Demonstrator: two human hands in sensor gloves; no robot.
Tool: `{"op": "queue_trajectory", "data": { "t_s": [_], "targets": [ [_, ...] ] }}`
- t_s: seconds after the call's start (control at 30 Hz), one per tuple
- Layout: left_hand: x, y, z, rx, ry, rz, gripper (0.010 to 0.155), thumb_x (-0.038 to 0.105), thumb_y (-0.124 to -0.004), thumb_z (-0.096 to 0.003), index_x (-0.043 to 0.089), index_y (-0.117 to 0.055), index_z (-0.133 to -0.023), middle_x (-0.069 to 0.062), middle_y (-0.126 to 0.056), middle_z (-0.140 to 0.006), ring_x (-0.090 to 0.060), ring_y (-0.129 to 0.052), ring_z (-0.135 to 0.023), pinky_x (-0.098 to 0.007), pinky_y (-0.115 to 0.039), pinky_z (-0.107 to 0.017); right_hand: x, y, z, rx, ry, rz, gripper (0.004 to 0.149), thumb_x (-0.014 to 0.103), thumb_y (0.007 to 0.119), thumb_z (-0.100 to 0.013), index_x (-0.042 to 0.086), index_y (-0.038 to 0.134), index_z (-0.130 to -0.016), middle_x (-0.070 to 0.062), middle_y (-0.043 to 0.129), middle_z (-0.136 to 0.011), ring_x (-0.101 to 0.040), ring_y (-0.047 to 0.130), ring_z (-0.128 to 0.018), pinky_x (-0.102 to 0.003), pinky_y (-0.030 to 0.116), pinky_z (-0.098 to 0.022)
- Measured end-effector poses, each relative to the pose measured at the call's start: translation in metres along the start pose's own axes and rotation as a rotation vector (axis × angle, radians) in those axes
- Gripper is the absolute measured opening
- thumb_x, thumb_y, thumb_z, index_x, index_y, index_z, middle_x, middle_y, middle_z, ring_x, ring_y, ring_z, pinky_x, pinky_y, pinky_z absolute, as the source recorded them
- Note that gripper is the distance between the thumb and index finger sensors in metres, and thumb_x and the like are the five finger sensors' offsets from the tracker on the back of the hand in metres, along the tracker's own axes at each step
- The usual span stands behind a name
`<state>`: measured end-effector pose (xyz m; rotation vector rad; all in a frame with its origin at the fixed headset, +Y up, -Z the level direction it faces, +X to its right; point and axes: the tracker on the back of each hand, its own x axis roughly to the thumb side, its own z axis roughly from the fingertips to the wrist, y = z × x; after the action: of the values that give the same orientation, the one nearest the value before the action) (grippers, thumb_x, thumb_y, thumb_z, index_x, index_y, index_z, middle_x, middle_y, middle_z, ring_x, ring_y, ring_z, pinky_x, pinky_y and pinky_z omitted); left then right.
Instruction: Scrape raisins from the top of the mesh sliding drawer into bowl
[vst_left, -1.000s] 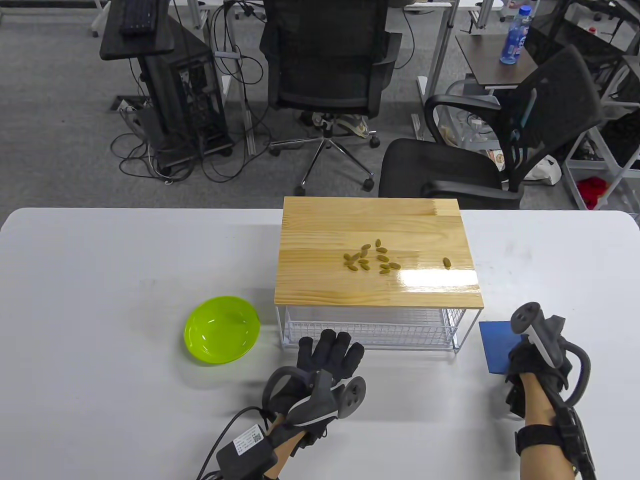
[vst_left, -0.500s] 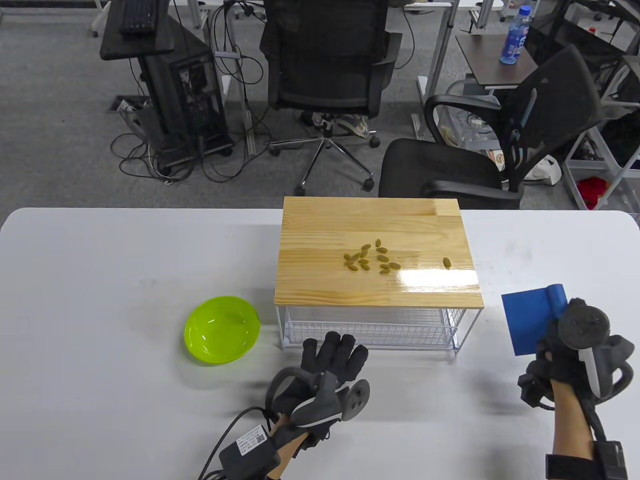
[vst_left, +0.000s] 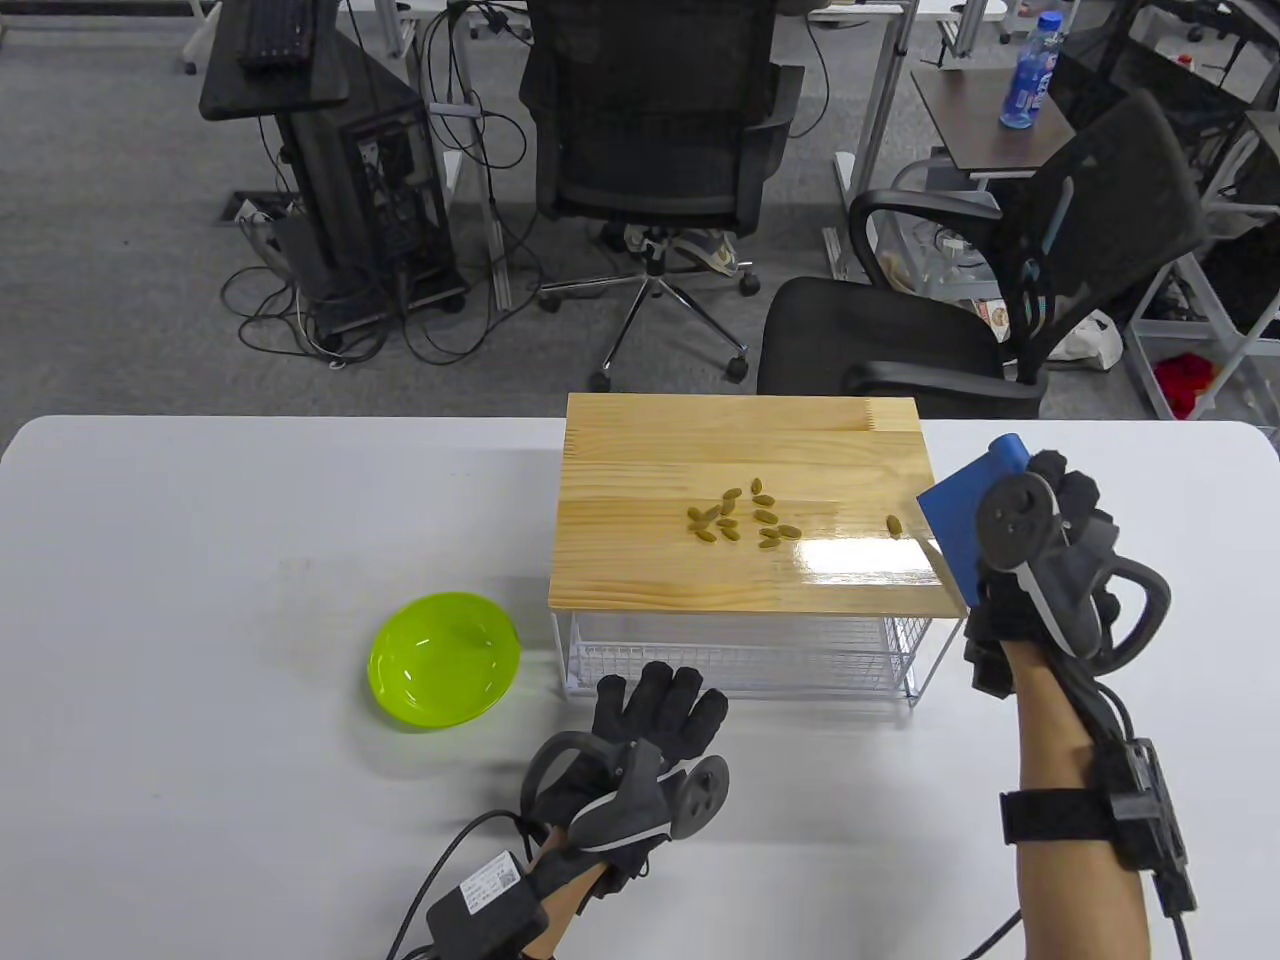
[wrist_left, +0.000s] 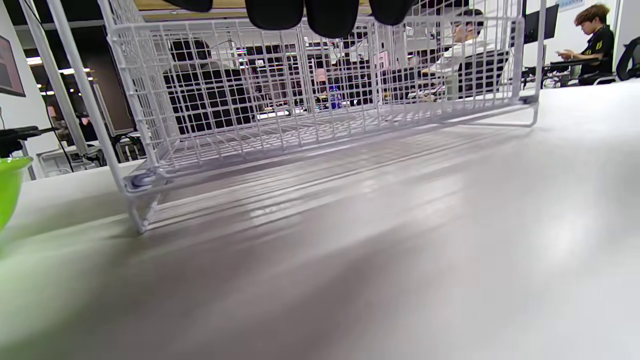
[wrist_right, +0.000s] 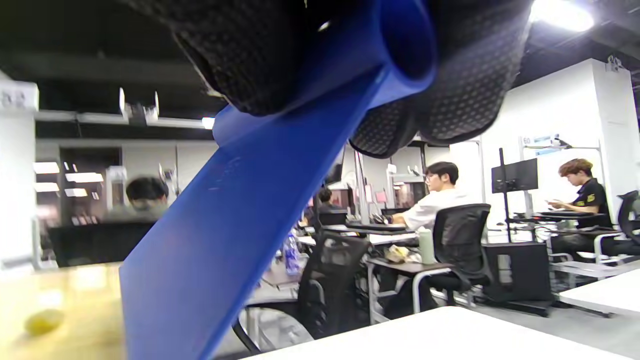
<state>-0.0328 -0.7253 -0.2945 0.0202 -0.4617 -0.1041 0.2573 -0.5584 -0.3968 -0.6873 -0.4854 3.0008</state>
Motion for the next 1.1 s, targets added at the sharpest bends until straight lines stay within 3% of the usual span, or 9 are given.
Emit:
{"op": "queue_trajectory", "data": {
  "t_s": [0.17,0.53,0.77,0.97,1.1],
  "targets": [
    [0.0,0.001,-0.001,-0.017,-0.008,-0.003,0.071,0.065,-0.055,-0.05,0.04,-0.044,-0.115,0.001,-0.05,-0.127,-0.033,-0.054,-0.121,-0.062,-0.049,-0.084,0.022,0.009,-0.004,0.051,-0.034,-0.029,0.057,0.018,0.077,-0.055,0.006,0.055,-0.106,-0.025,0.062,-0.102,-0.048,0.086,-0.08,-0.06,0.077,-0.055],
    [0.0,0.001,-0.001,-0.034,-0.024,0.013,0.07,0.064,-0.055,-0.0502,0.039,-0.045,-0.115,0.001,-0.05,-0.127,-0.033,-0.053,-0.121,-0.062,-0.049,-0.084,0.085,0.011,0.016,0.033,-0.33,-0.083,0.056,0.018,0.077,-0.055,0.008,0.056,-0.106,-0.022,0.062,-0.103,-0.047,0.085,-0.082,-0.061,0.075,-0.057],
    [-0.002,0.002,-0.001,-0.041,-0.022,0.021,0.07,0.064,-0.055,-0.0503,0.039,-0.046,-0.115,0.001,-0.05,-0.127,-0.033,-0.054,-0.121,-0.062,-0.049,-0.084,0.095,0.012,0.021,0.083,-0.456,-0.126,0.058,0.016,0.077,-0.055,0.01,0.053,-0.107,-0.02,0.059,-0.105,-0.047,0.082,-0.087,-0.063,0.072,-0.06],
    [-0.001,0.002,-0.001,-0.05,-0.026,0.022,0.07,0.064,-0.055,-0.0503,0.04,-0.046,-0.115,0.001,-0.05,-0.127,-0.033,-0.054,-0.121,-0.061,-0.05,-0.084,0.098,0.01,0.029,0.032,-0.569,-0.144,0.058,0.016,0.078,-0.054,0.012,0.054,-0.107,-0.019,0.059,-0.106,-0.046,0.081,-0.089,-0.063,0.07,-0.062],
    [-0.002,0.002,-0.001,-0.058,-0.026,0.02,0.069,0.064,-0.055,-0.0504,0.04,-0.046,-0.115,0.0,-0.05,-0.127,-0.033,-0.054,-0.121,-0.062,-0.05,-0.084,0.099,0.009,0.034,0.056,-0.69,-0.2,0.058,0.016,0.078,-0.054,0.014,0.053,-0.107,-0.017,0.059,-0.107,-0.046,0.08,-0.091,-0.063,0.069,-0.063]
  ]
}}
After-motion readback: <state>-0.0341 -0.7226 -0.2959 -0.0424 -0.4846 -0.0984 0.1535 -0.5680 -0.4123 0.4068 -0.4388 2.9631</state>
